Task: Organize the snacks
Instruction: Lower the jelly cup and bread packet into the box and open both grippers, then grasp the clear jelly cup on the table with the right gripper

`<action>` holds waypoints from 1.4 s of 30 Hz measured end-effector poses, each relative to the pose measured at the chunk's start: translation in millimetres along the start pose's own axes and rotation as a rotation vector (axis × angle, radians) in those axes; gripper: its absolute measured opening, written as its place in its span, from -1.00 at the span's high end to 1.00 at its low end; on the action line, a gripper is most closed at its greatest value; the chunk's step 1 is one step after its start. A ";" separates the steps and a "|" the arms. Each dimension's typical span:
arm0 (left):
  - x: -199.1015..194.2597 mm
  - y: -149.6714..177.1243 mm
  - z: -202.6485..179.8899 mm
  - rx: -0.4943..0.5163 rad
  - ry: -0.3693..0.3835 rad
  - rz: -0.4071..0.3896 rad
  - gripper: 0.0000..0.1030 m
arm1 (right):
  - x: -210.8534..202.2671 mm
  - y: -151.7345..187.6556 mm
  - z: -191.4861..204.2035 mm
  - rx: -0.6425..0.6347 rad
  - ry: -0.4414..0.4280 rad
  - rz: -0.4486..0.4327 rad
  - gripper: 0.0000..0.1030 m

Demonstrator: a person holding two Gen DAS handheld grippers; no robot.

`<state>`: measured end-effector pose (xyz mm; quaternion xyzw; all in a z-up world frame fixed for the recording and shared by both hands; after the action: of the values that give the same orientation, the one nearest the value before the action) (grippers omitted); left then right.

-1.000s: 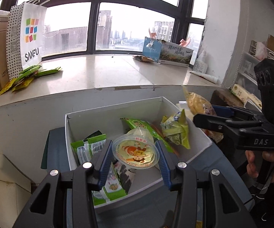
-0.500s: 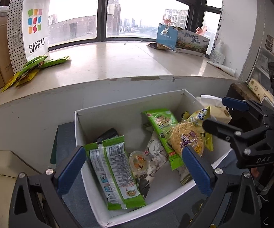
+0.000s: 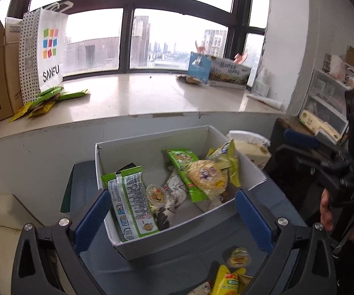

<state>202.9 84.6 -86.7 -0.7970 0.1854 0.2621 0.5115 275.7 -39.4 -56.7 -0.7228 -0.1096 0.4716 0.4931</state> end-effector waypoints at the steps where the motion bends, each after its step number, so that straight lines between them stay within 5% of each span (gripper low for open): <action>1: -9.3 1.8 -2.7 0.000 0.009 -0.015 -1.00 | -9.2 3.8 4.4 -0.010 -0.006 -0.008 -1.00; 11: -72.9 44.6 -11.5 0.030 0.029 -0.113 -1.00 | -81.4 69.9 34.6 -0.014 -0.036 -0.037 -1.00; 20: -92.2 82.8 3.8 -0.037 0.032 -0.106 -1.00 | -111.5 147.3 39.8 0.075 0.025 0.060 -1.00; 32: -103.9 100.2 5.1 -0.008 0.002 -0.110 -1.00 | -119.0 137.0 38.3 0.053 0.043 0.036 -1.00; 42: -101.0 116.5 11.2 -0.019 -0.012 -0.095 -1.00 | -78.9 163.6 36.5 0.095 -0.020 0.152 -1.00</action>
<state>54.6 50.1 -112.8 -0.8080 0.1418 0.2442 0.5171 154.7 -146.4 -147.4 -0.7001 -0.0371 0.5197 0.4883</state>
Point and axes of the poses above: each gripper's, at about its wrist camera, not at the fingertips, and x roughly the way its jaws point, z to its left, y to its underside, the point moved 8 cm from there along x, roughly the way its jaws point, and after that the axes turned 14 degrees about -x, right-handed, at the moved point
